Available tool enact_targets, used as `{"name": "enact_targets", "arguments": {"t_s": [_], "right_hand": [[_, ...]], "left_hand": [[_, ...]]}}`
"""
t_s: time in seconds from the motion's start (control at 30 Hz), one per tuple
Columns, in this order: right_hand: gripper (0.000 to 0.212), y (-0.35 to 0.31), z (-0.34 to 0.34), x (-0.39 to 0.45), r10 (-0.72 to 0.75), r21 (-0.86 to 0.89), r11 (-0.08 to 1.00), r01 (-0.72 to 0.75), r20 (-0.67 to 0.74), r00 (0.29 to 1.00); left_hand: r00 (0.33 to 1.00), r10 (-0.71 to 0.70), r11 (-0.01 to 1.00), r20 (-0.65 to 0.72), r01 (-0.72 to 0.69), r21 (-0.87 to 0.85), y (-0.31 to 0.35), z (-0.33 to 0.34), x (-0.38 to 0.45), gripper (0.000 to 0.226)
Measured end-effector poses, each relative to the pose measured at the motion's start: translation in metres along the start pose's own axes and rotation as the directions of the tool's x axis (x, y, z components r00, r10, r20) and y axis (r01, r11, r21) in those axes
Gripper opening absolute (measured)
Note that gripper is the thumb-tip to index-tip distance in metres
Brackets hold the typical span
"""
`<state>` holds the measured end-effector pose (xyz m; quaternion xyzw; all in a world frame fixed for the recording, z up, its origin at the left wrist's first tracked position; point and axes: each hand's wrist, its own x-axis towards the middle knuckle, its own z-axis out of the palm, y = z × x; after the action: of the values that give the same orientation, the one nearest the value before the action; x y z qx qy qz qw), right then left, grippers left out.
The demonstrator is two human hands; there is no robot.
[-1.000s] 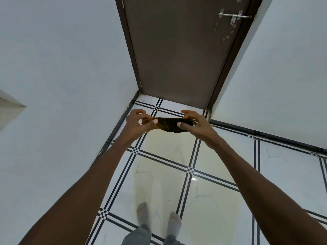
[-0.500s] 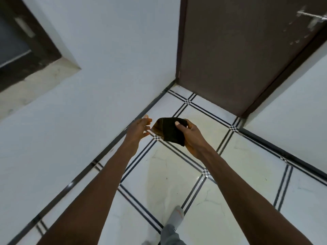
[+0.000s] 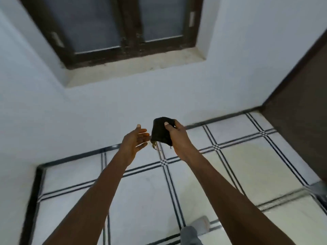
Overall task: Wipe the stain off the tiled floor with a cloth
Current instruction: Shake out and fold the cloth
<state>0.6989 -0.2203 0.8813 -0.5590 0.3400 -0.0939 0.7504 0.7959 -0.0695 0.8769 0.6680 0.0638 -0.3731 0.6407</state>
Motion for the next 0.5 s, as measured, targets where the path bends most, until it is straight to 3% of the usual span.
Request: {"name": "enact_targets", "arguments": {"t_s": [0.1,0.2,0.37,0.5], "right_hand": [[0.025,0.021,0.101,-0.021,0.013,-0.11,0.994,0.004,0.153,0.988],[0.02,0.034,0.203,-0.055,0.046,-0.17,0.985,0.009,0.315,0.948],[0.02,0.064,0.364,-0.117,0.099,-0.296,0.951,0.09,0.566,0.818],[0.032,0.098,0.497,-0.184,0.174,-0.389,0.901,0.192,0.73,0.661]], "left_hand": [[0.992,0.055,0.998,-0.117,-0.06,-0.037,0.0,-0.117,-0.048,0.046],[0.959,0.111,0.985,-0.259,-0.141,-0.1,-0.006,-0.229,-0.106,0.054],[0.853,0.123,0.938,-0.508,-0.267,-0.221,-0.027,-0.375,-0.194,0.06],[0.734,0.068,0.891,-0.676,-0.35,-0.29,-0.055,-0.478,-0.263,0.063]]}}
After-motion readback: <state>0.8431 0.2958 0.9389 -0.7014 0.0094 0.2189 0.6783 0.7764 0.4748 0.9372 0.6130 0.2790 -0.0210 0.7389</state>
